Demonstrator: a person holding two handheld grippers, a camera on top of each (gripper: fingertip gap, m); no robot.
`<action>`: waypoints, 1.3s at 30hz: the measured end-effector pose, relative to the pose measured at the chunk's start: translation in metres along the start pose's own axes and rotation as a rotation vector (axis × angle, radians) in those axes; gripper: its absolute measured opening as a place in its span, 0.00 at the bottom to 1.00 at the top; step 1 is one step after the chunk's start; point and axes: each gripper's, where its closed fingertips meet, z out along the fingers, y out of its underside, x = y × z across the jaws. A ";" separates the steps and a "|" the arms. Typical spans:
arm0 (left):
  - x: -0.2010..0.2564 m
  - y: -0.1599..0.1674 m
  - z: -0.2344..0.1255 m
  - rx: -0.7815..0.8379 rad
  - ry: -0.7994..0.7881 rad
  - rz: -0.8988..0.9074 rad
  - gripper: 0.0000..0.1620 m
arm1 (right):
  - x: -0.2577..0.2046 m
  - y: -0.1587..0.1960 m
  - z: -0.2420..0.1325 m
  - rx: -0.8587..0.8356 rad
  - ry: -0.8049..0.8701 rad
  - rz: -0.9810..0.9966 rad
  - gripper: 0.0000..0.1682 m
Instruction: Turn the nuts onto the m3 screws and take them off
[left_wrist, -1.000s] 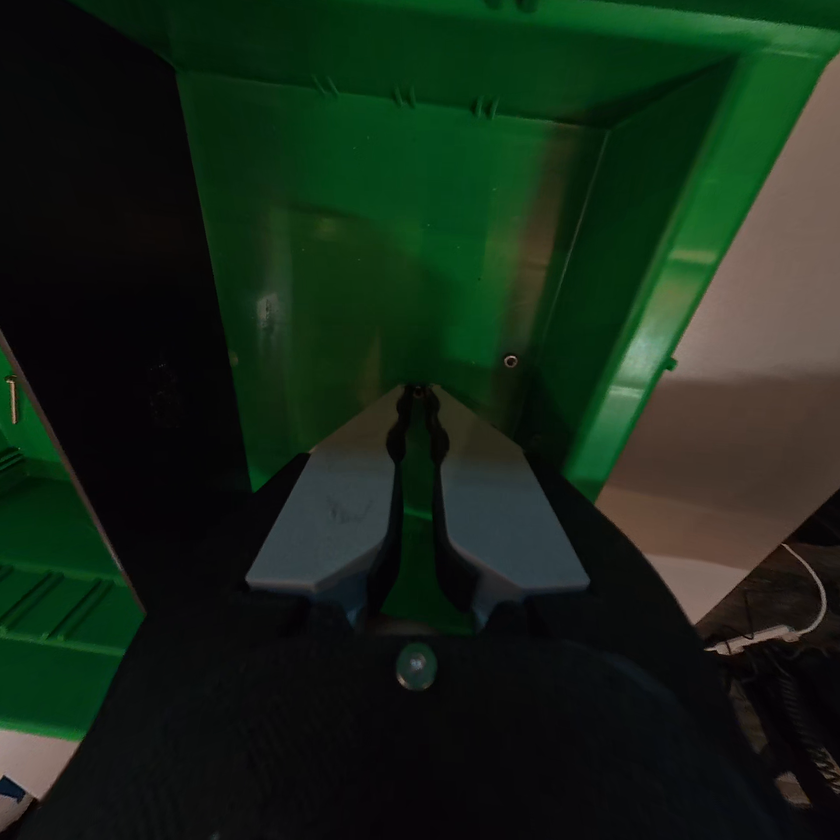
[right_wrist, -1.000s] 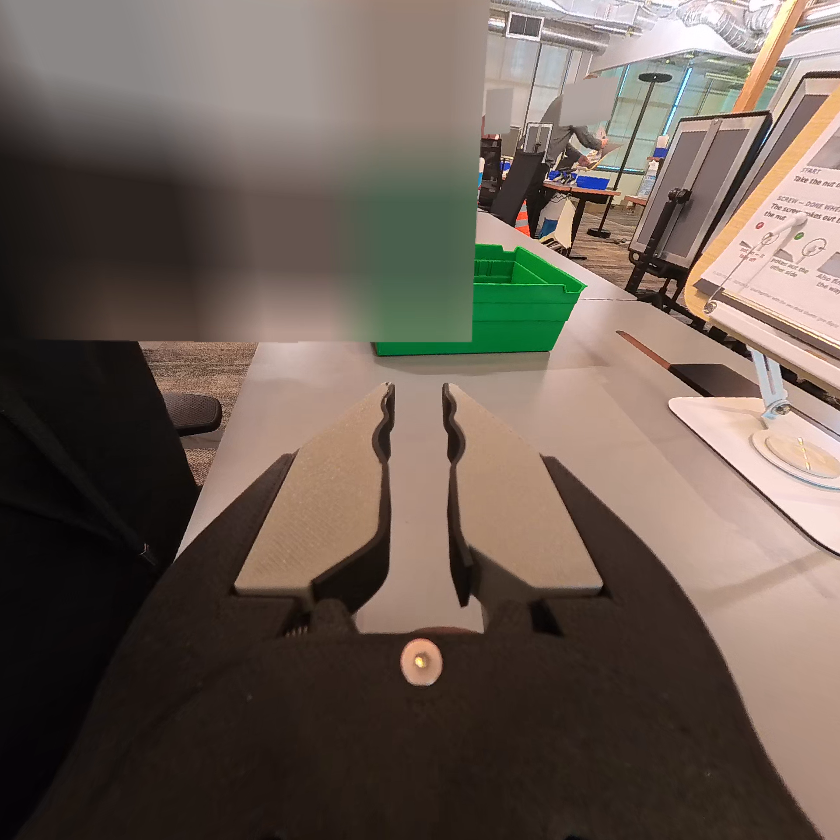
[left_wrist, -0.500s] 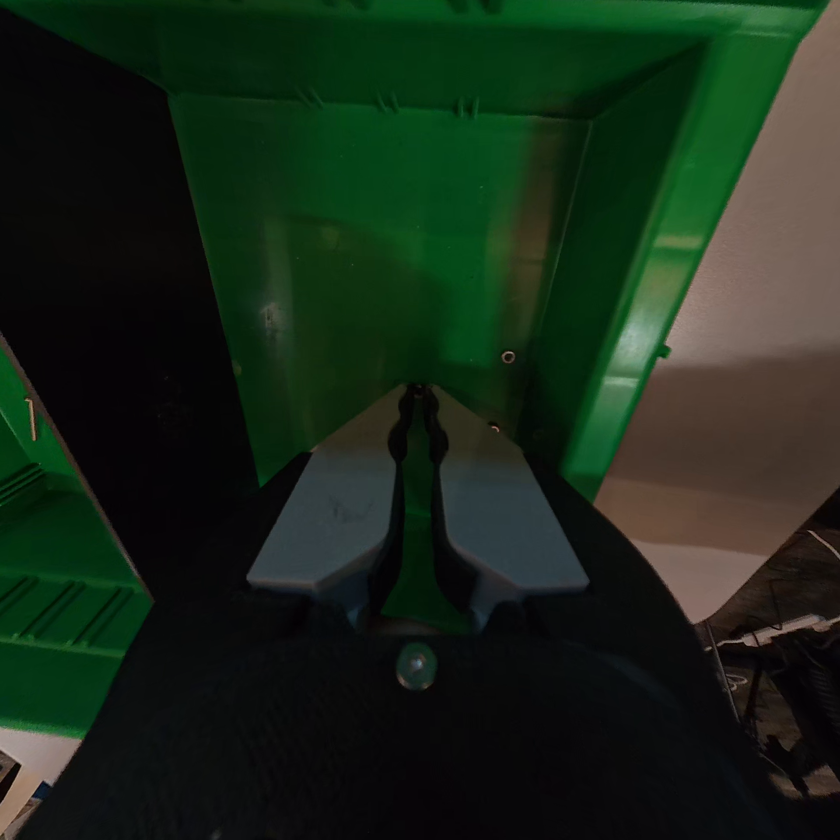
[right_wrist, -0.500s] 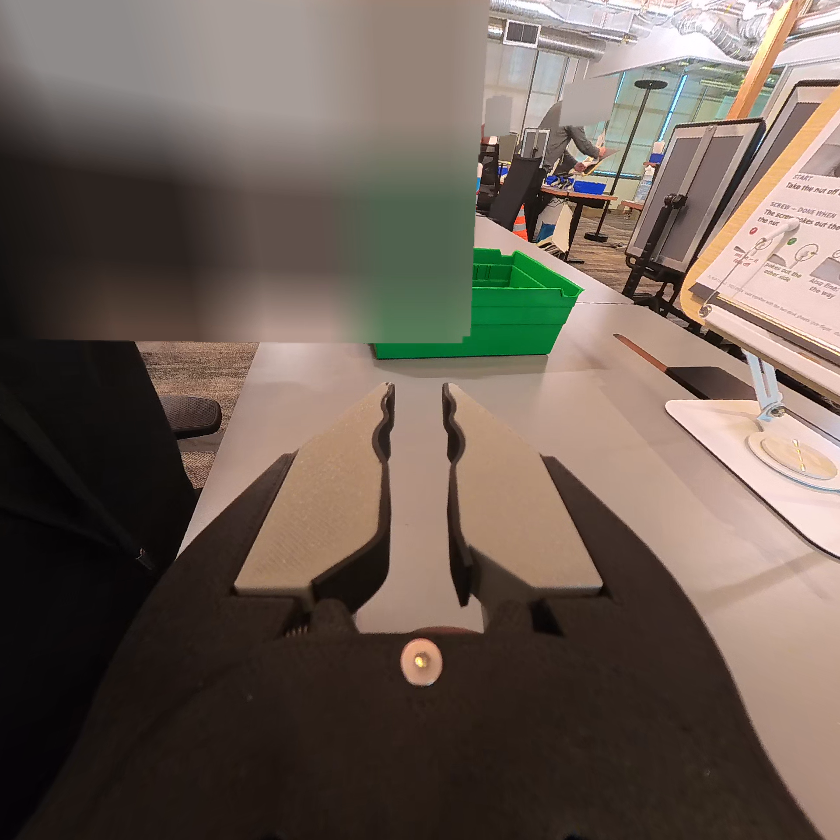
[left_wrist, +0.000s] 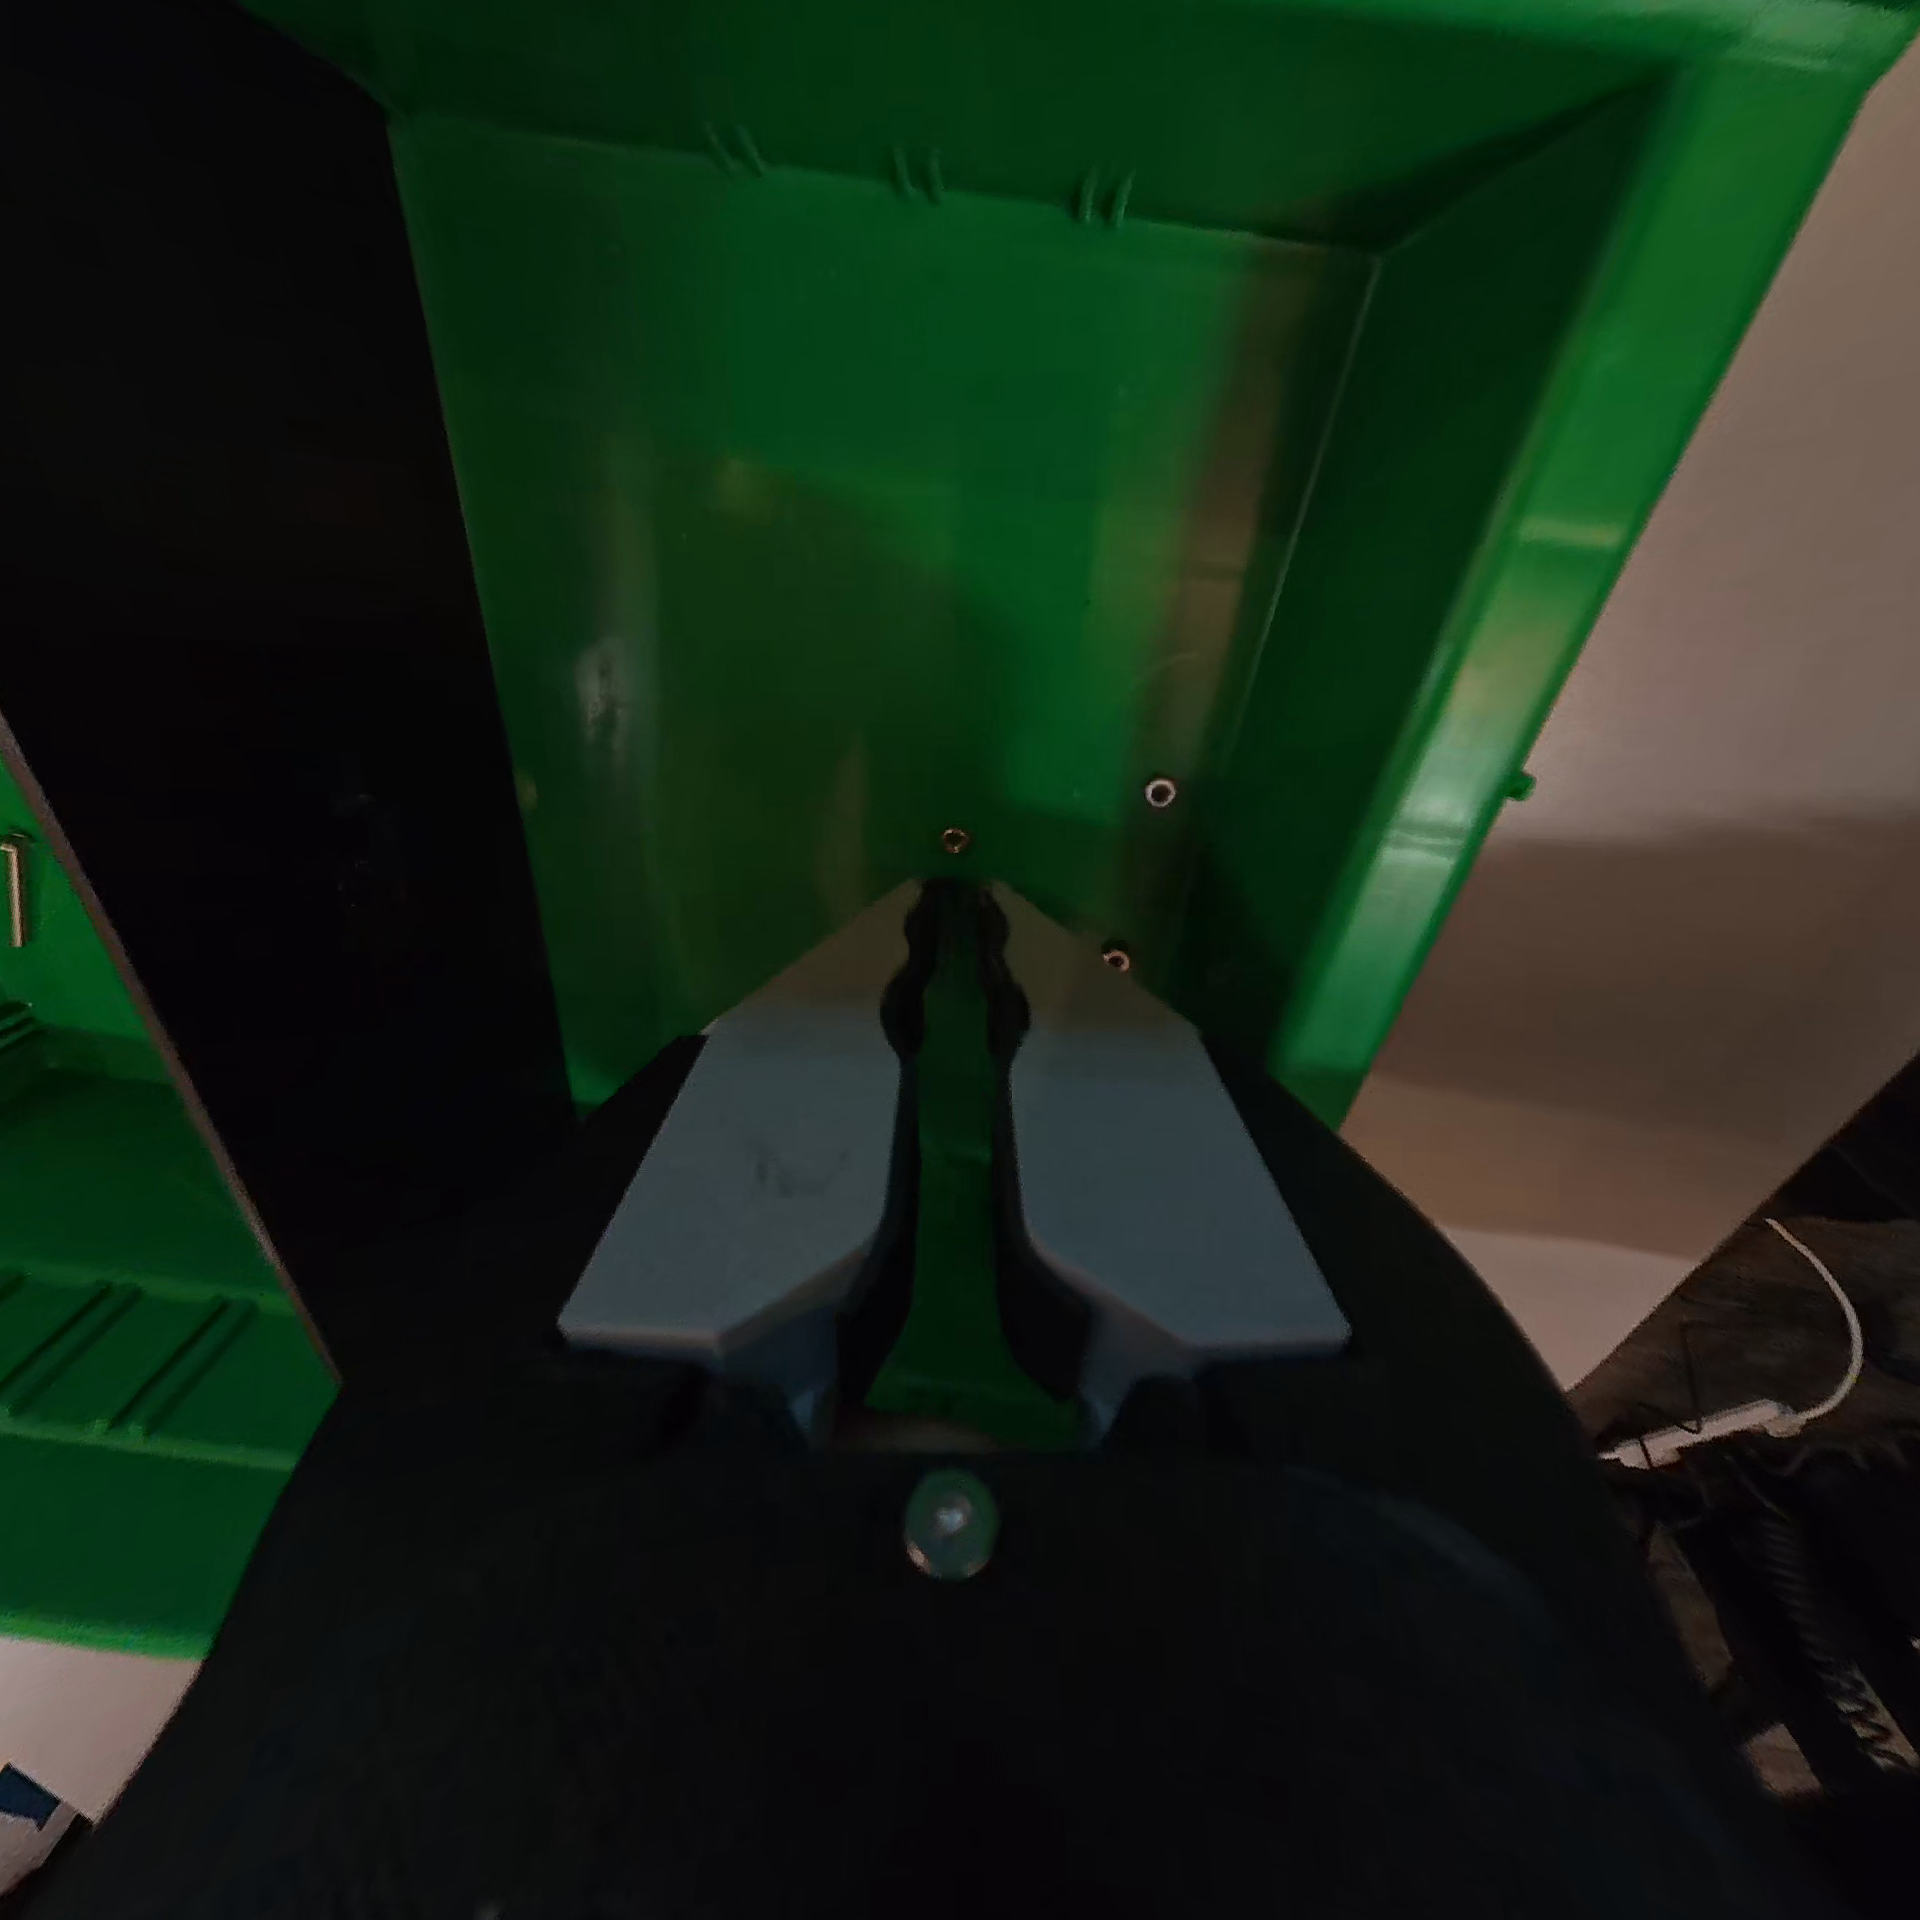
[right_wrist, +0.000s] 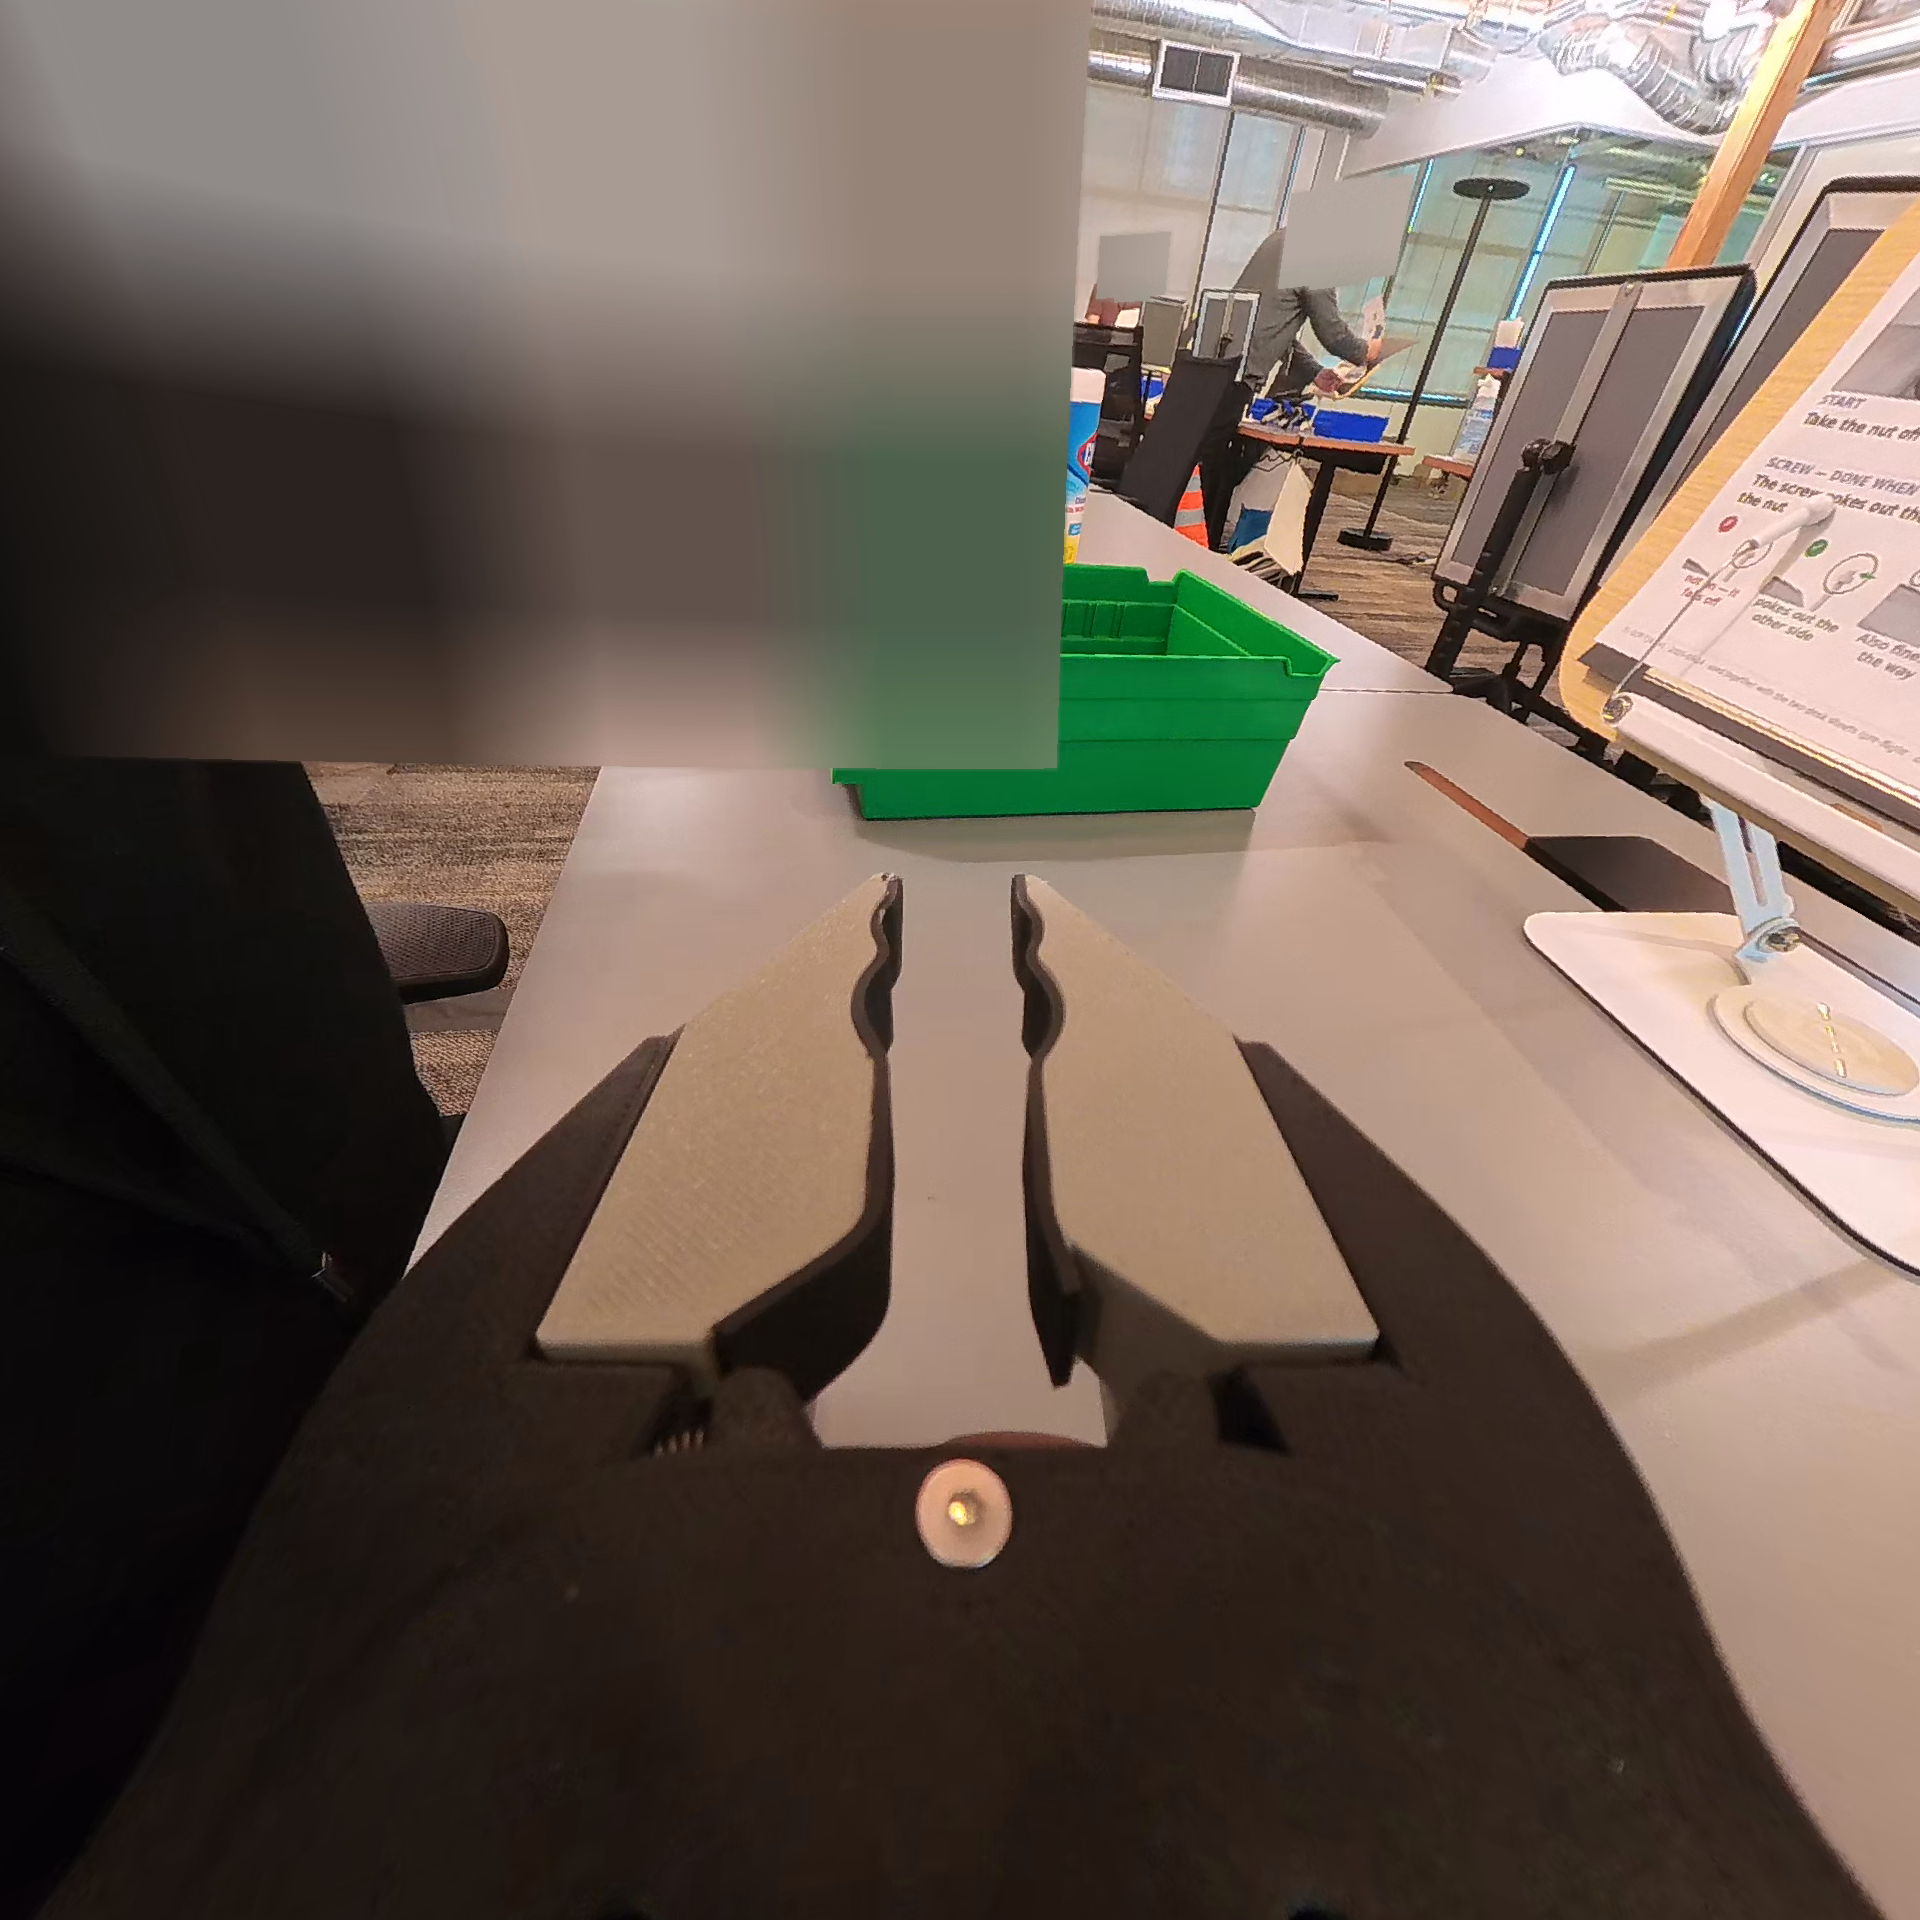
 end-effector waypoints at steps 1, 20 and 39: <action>0.001 -0.001 0.000 0.000 0.003 0.000 0.04 | 0.000 0.000 0.000 -0.001 0.000 0.000 0.10; 0.001 -0.009 0.003 0.014 -0.011 0.046 0.02 | -0.002 0.000 0.001 0.000 -0.007 -0.001 0.10; 0.002 -0.010 0.003 0.029 0.003 0.104 0.01 | -0.003 0.001 0.002 -0.004 -0.008 0.000 0.10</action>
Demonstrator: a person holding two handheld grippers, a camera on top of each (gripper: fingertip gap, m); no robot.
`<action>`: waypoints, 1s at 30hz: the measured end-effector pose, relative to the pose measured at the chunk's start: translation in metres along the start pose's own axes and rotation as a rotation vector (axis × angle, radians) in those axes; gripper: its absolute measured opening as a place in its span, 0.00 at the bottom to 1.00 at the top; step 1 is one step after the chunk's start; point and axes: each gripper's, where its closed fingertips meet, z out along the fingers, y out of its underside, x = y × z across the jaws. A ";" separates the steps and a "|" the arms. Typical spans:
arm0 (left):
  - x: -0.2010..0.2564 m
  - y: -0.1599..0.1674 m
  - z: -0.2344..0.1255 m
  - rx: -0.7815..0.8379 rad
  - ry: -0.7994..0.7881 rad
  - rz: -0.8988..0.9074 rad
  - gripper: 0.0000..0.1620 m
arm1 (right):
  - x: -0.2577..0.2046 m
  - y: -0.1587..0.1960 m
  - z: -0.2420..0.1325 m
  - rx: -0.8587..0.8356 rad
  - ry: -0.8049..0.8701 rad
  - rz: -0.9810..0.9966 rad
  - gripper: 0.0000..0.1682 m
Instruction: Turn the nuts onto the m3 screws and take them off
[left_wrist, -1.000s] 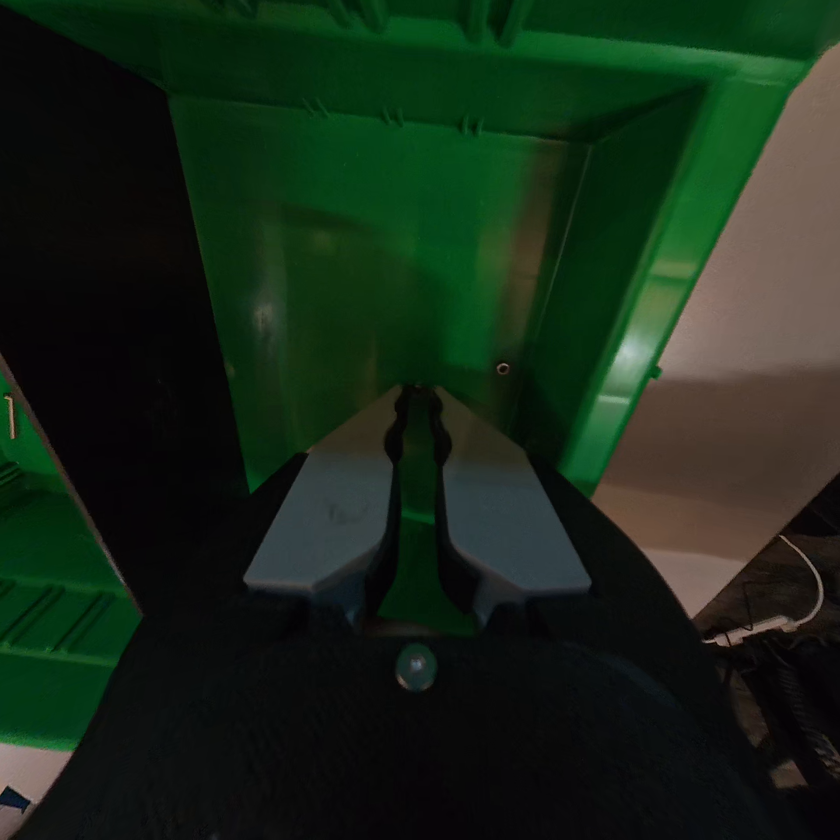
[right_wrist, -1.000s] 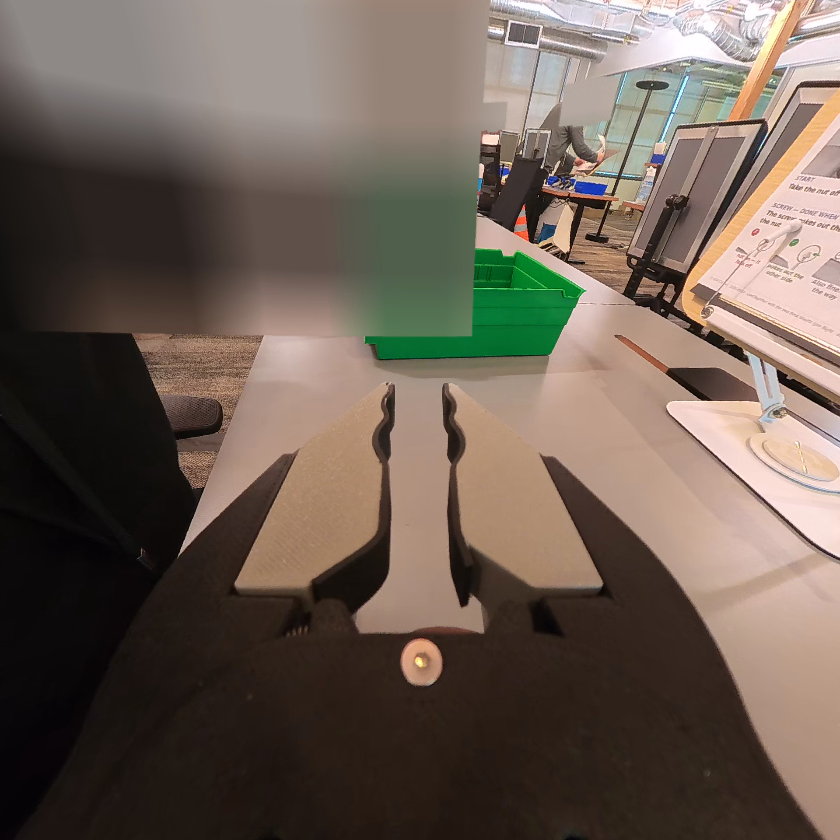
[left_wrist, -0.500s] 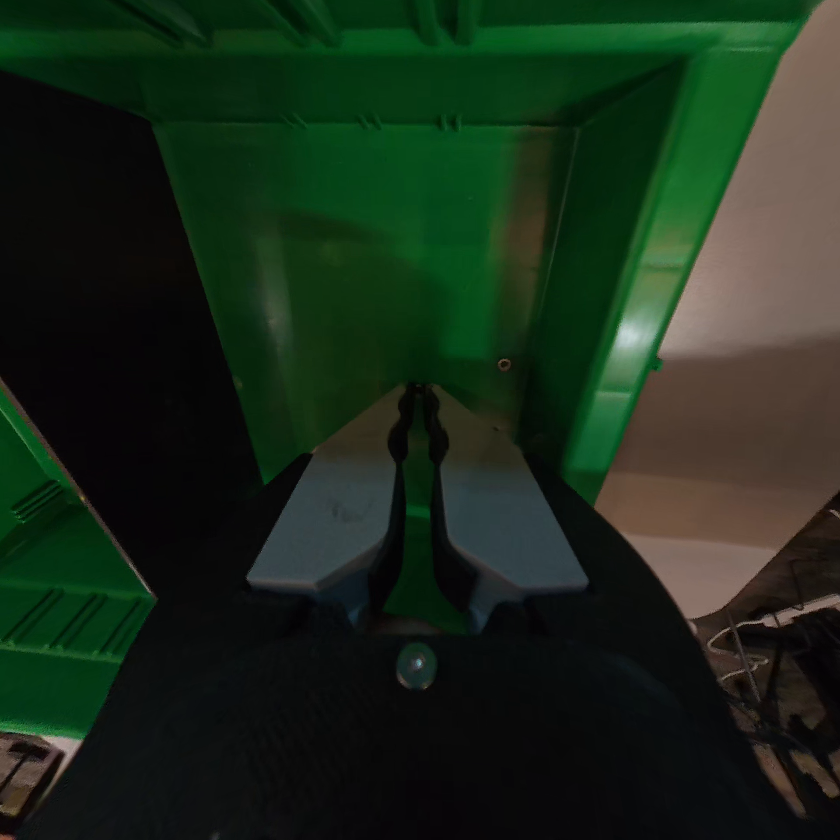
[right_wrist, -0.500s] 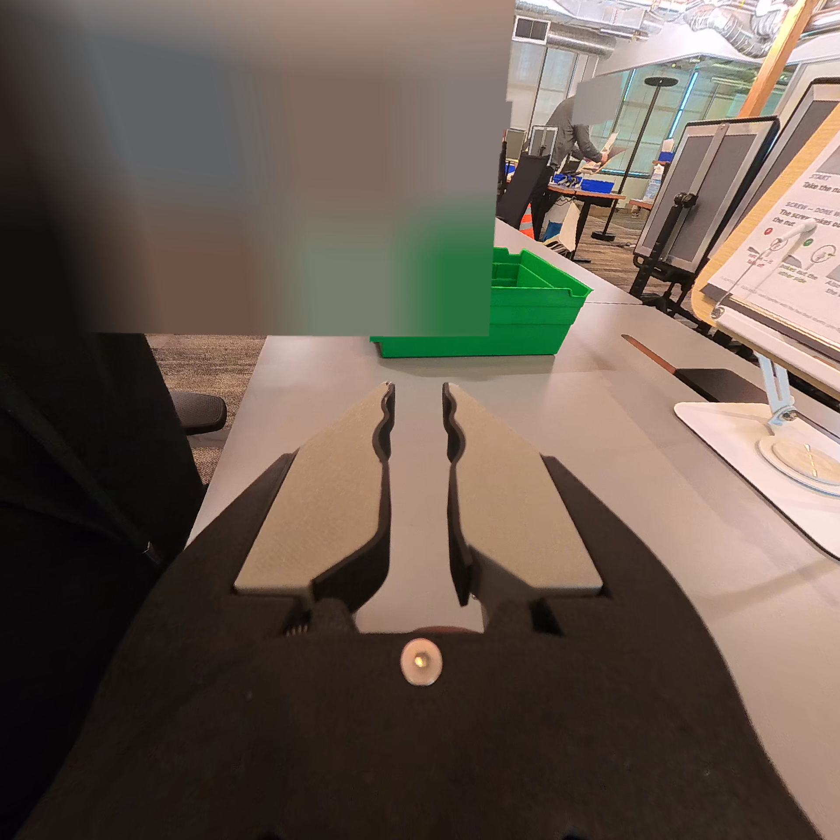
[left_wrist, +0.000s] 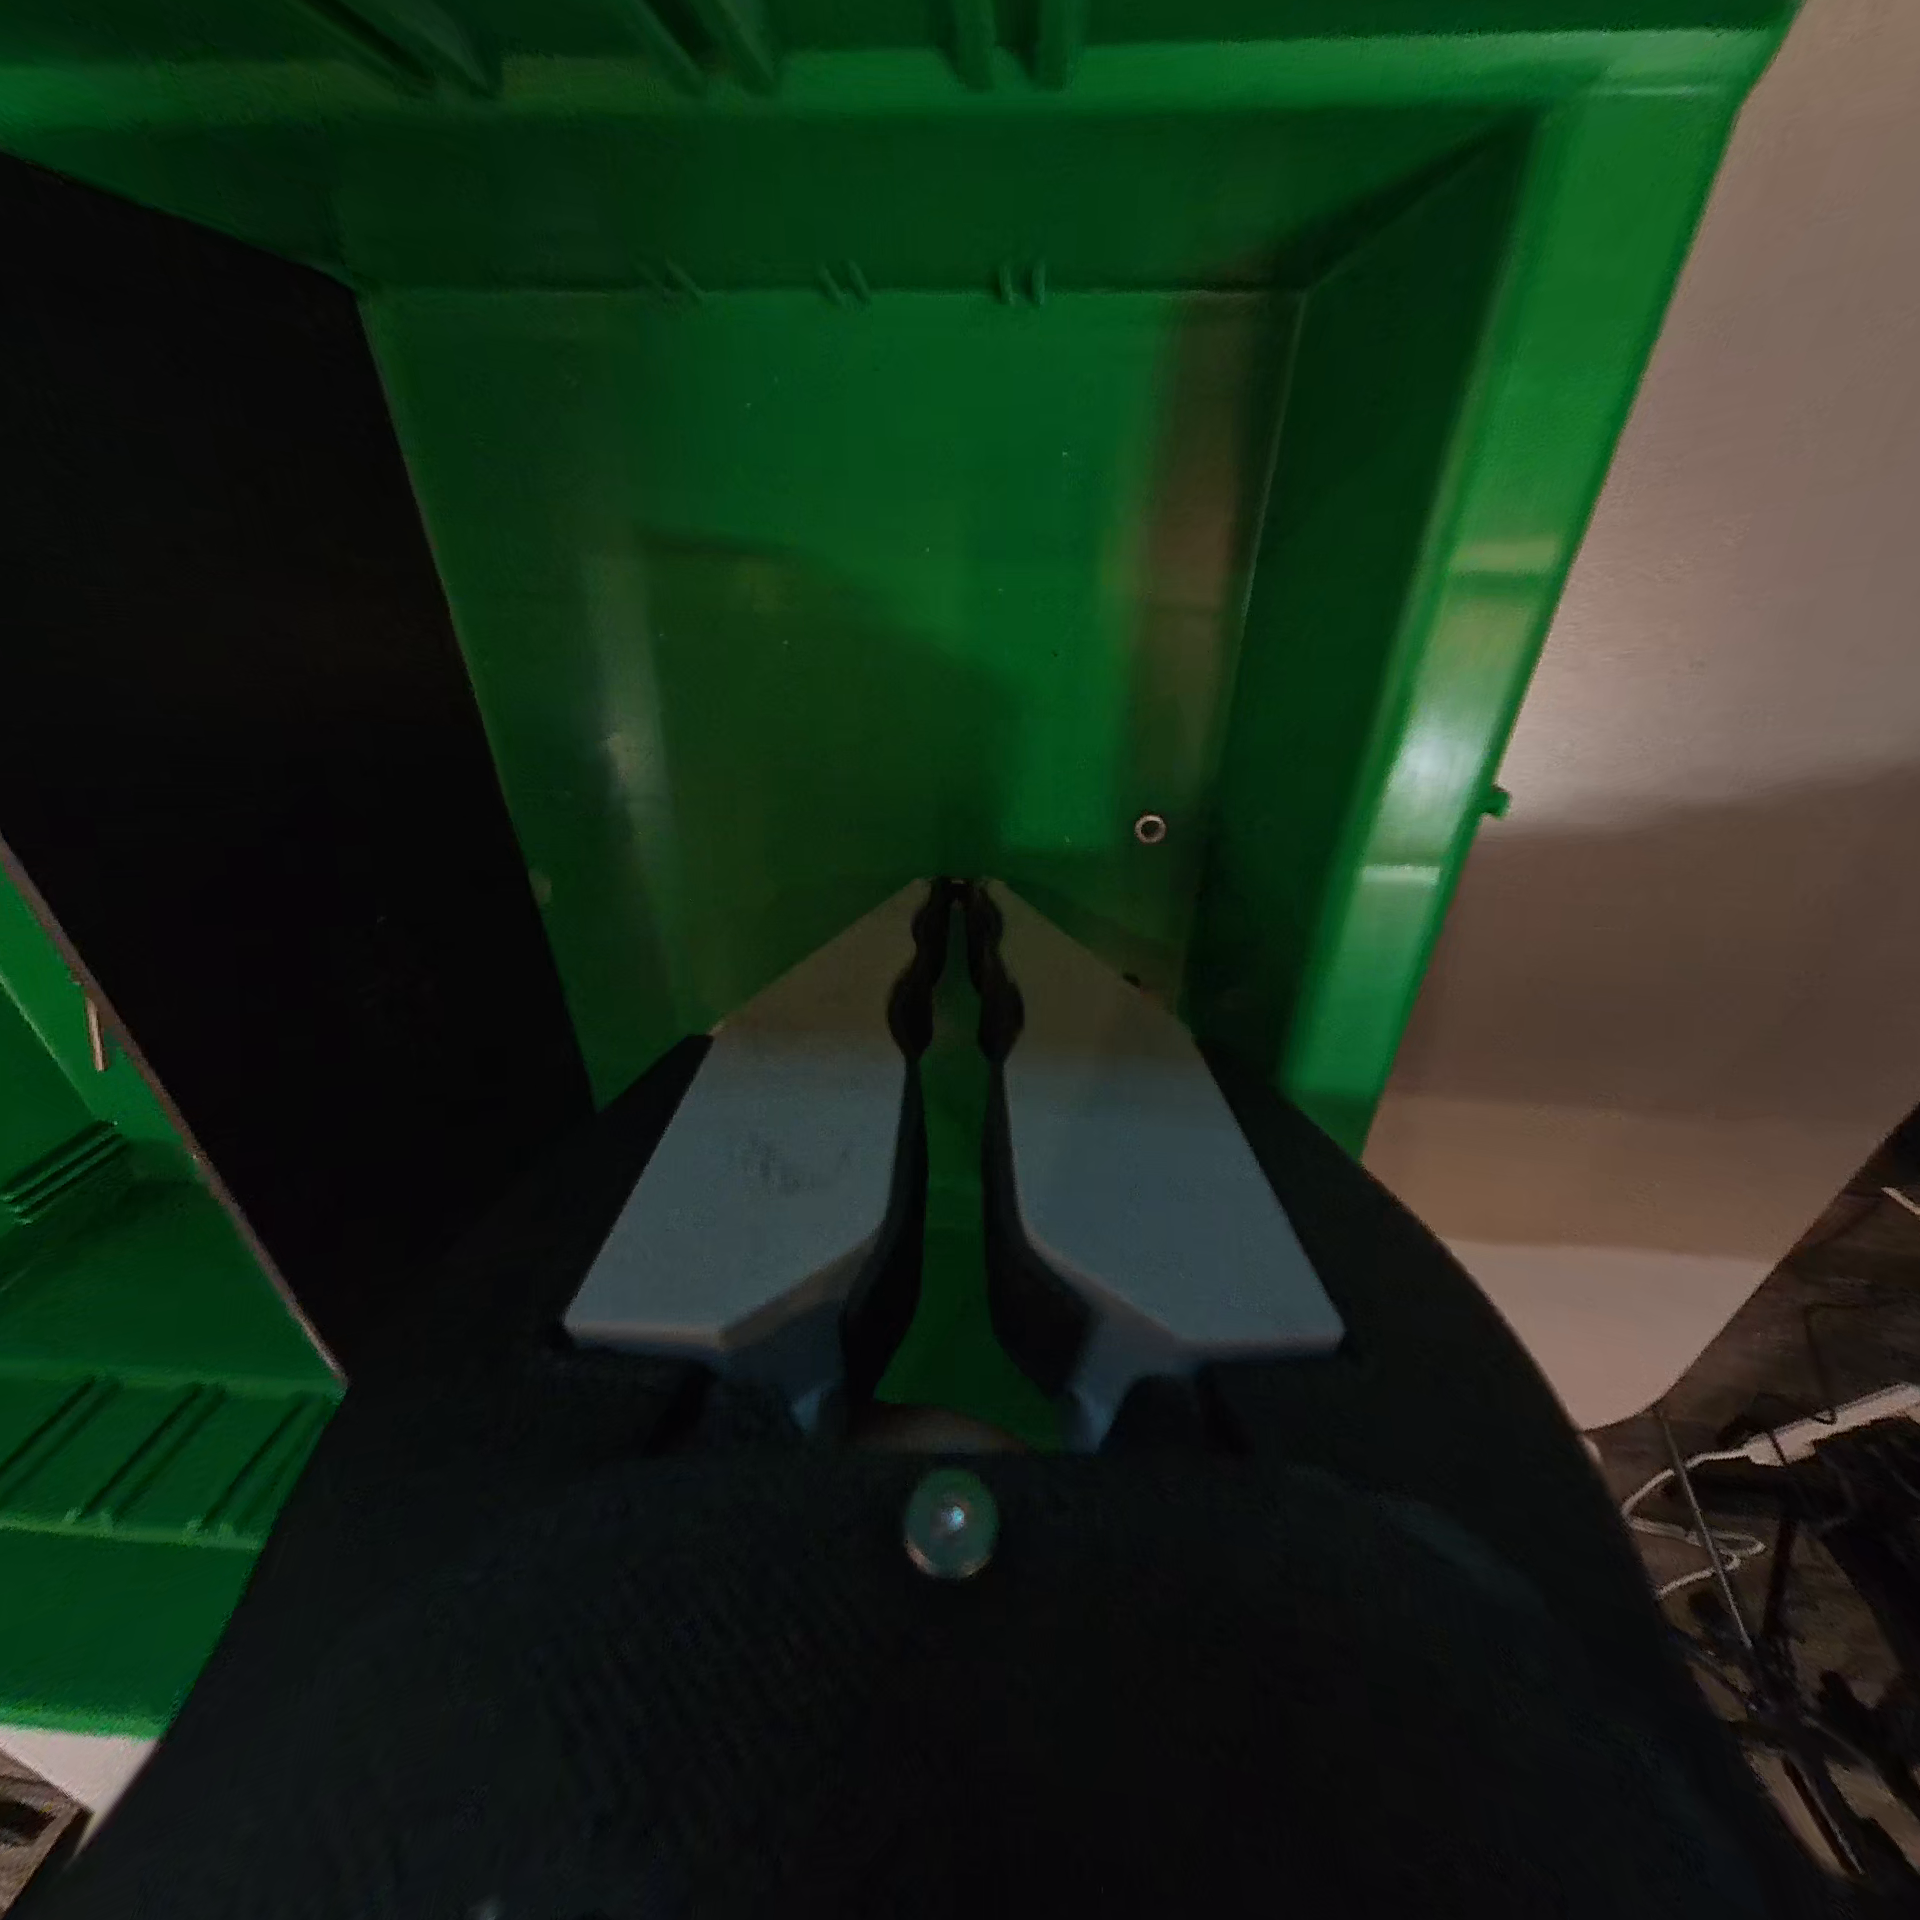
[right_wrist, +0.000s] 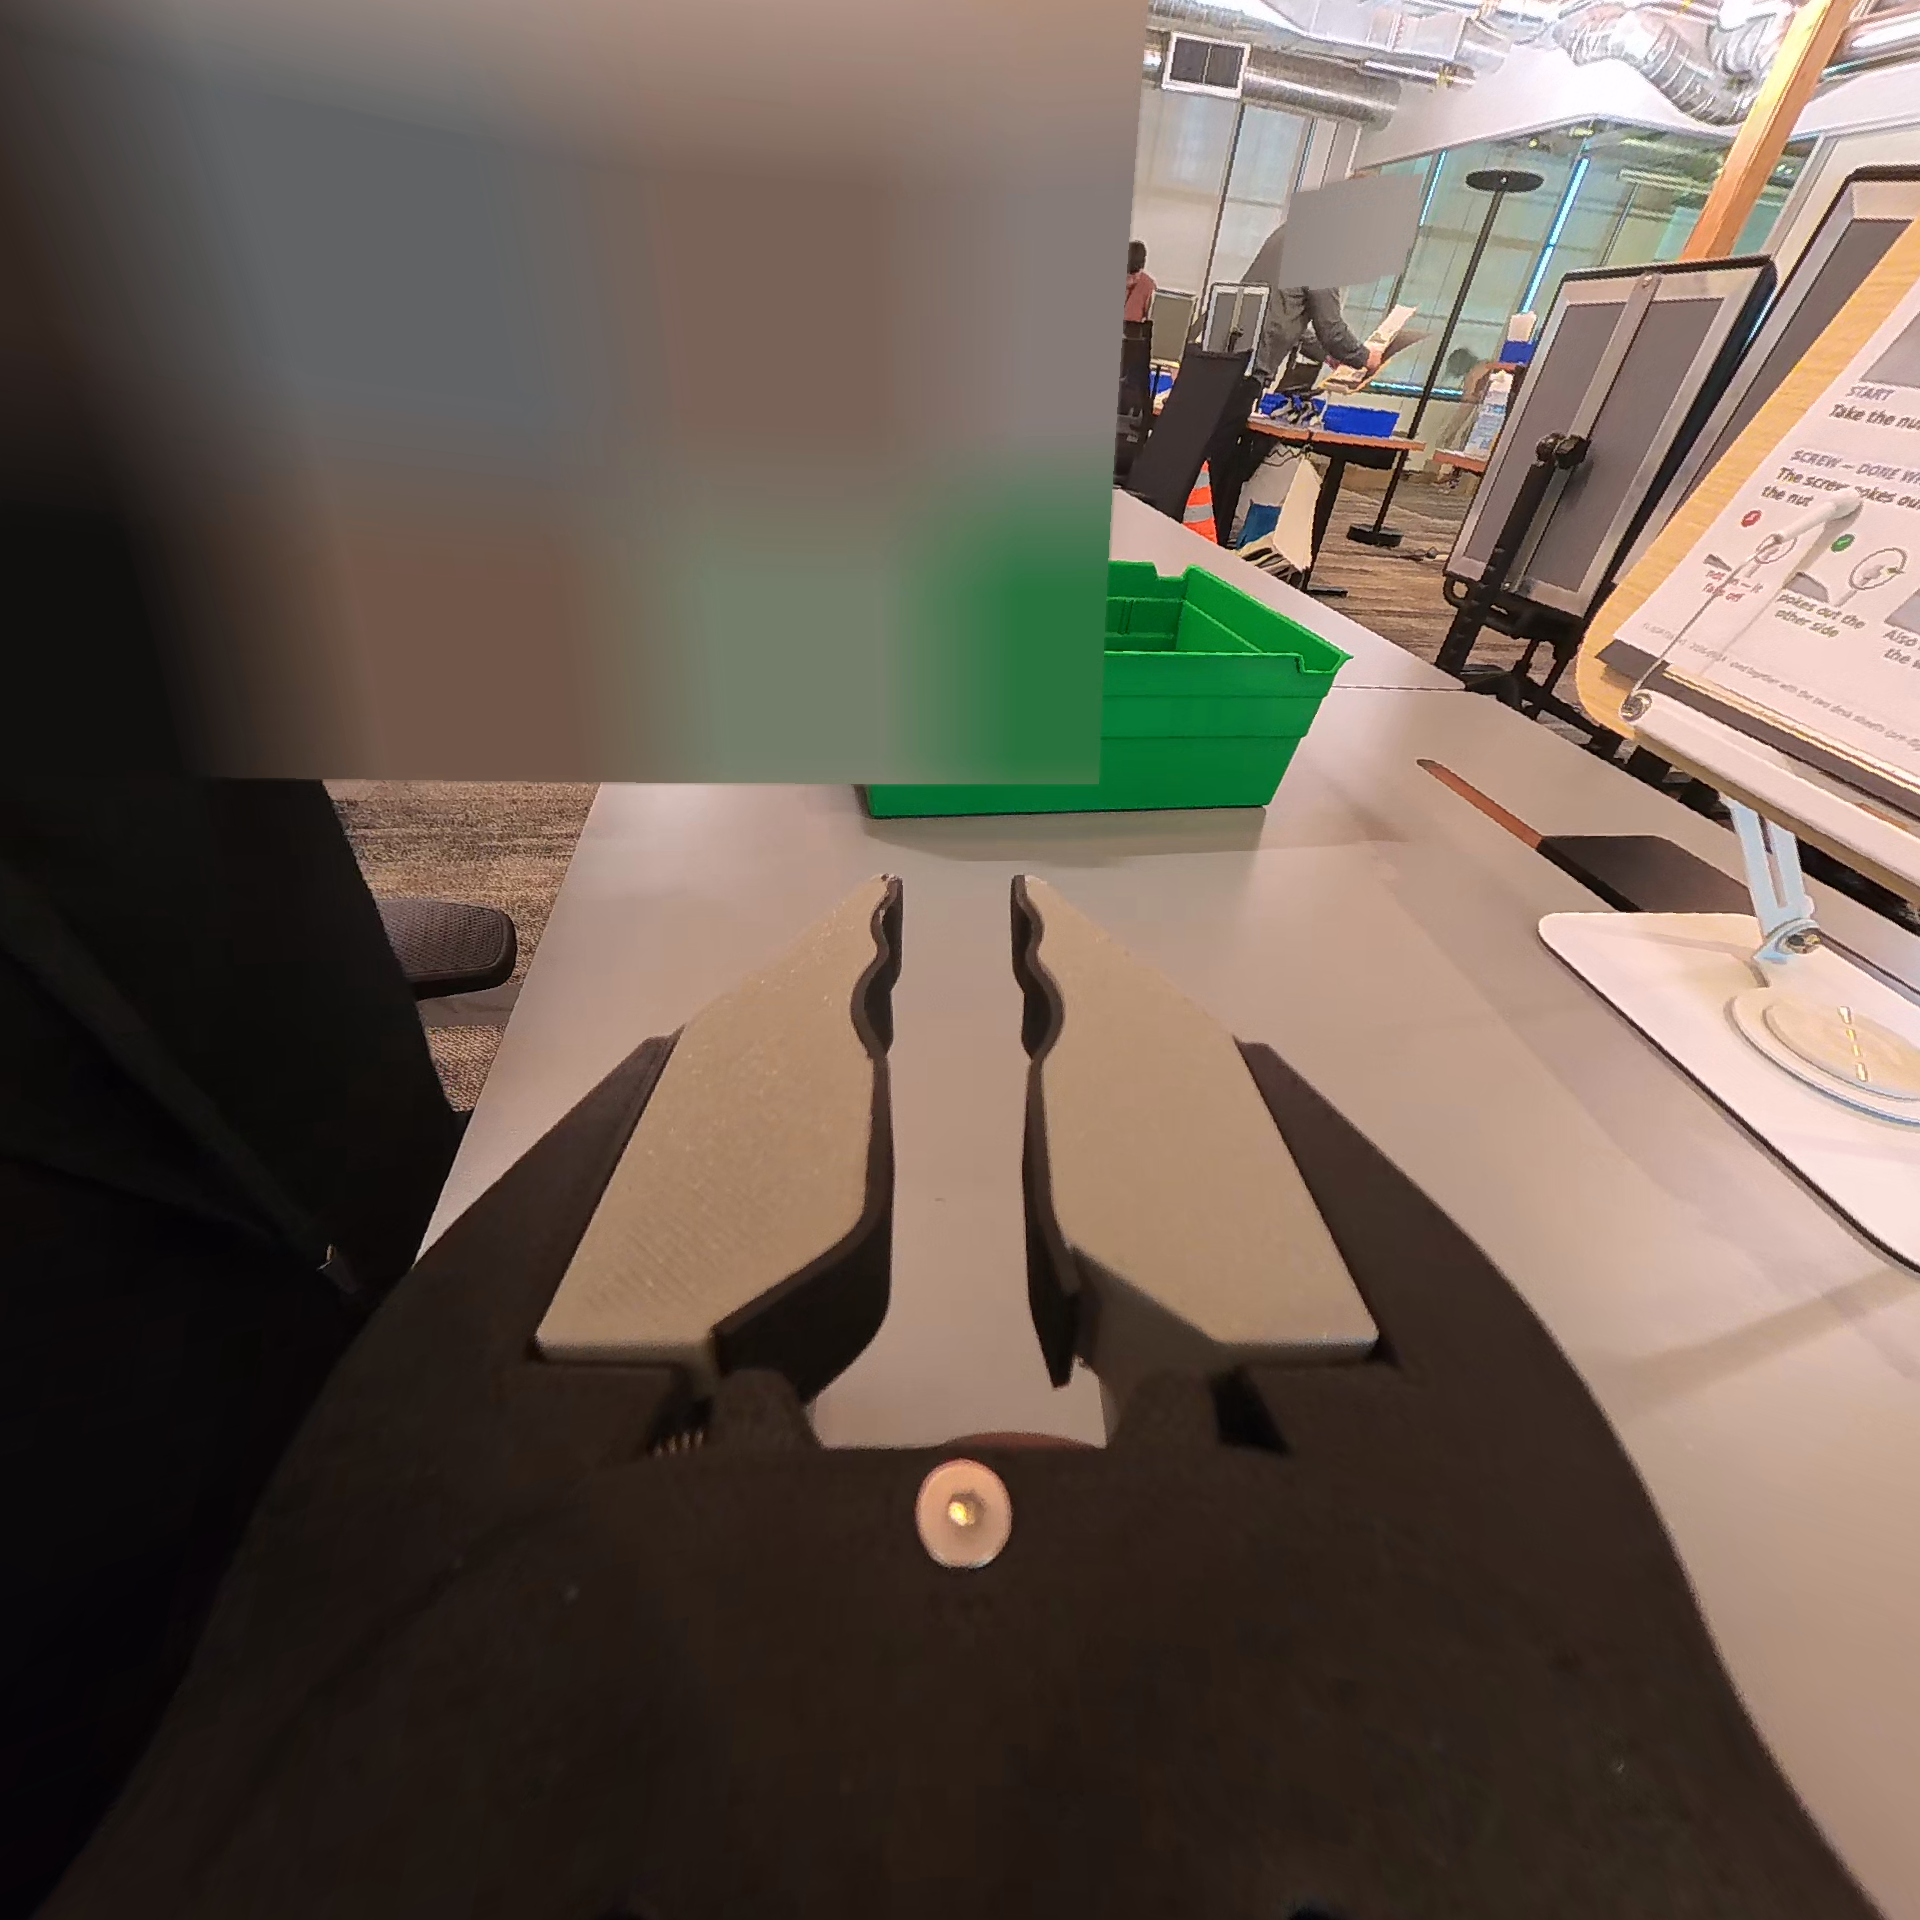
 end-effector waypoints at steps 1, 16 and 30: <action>0.000 0.000 0.000 0.001 0.003 -0.006 0.01 | 0.000 0.000 0.000 0.001 0.000 0.000 0.10; 0.000 0.001 -0.003 -0.018 0.003 -0.041 0.00 | -0.001 -0.003 -0.002 0.009 0.001 -0.006 0.10; 0.003 -0.001 0.000 0.004 -0.008 -0.087 0.02 | -0.001 -0.003 -0.002 0.008 -0.003 -0.006 0.10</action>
